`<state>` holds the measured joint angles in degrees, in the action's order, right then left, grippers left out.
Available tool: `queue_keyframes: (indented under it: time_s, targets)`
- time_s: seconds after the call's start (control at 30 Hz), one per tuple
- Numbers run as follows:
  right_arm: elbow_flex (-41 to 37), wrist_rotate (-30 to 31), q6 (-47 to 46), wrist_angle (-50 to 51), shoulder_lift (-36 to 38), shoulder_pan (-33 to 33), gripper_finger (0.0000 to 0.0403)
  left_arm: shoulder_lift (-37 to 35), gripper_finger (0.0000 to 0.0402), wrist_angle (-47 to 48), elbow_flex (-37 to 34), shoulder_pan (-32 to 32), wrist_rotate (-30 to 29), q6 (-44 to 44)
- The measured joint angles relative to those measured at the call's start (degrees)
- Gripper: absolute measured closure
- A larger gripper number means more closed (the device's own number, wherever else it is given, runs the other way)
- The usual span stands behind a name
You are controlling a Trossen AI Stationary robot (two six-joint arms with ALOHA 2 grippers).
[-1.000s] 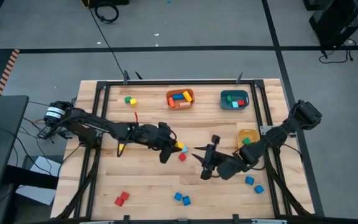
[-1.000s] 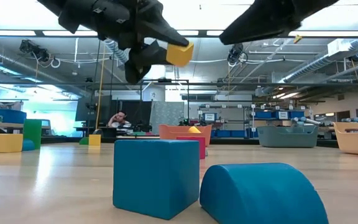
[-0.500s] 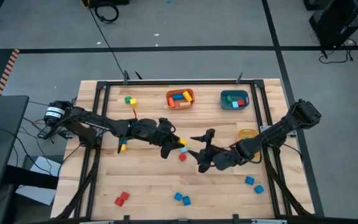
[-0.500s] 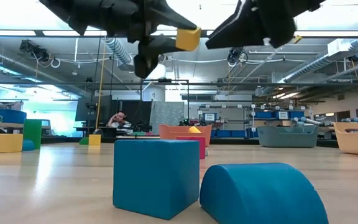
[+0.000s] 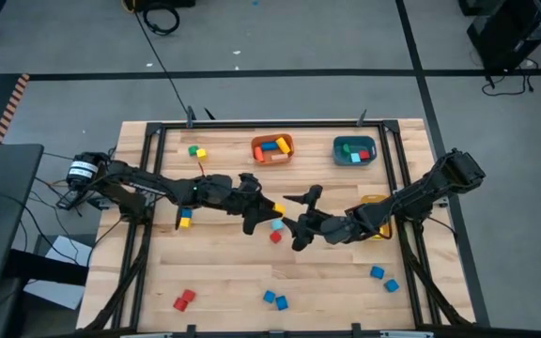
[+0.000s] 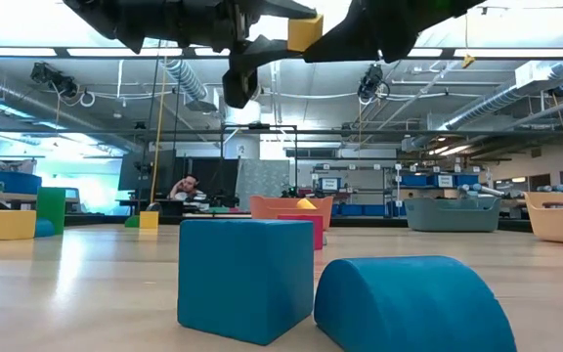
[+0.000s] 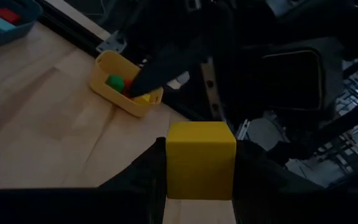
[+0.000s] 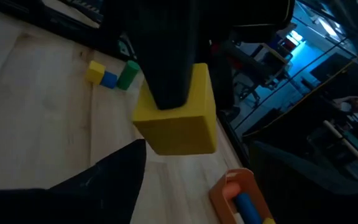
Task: Sort blocks by size
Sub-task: Put the yellow cube block into the yellow bin
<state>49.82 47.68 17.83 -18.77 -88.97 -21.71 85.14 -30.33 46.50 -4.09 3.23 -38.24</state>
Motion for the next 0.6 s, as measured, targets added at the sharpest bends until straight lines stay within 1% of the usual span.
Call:
queue_keyframes:
  time_s: [0.17,0.33,0.43,0.6]
  targets:
    - [0.00,-0.04,0.41,-0.50,0.00,0.04,0.0147,0.00,0.0254,-0.03,0.00,0.62,-2.03,0.00]
    - [0.00,-0.13,1.57,-1.49,0.00,0.15,0.0181,0.00,0.0254,0.04,0.00,1.00,-2.10,-0.01]
    - [0.00,-0.45,3.60,-3.21,0.00,0.17,0.0193,0.67,0.0254,-0.20,0.00,1.02,-2.15,-0.35]
    - [-0.02,-4.65,5.09,-4.09,0.00,0.87,0.0196,2.56,0.0254,-1.61,0.02,1.09,-1.77,-1.47]
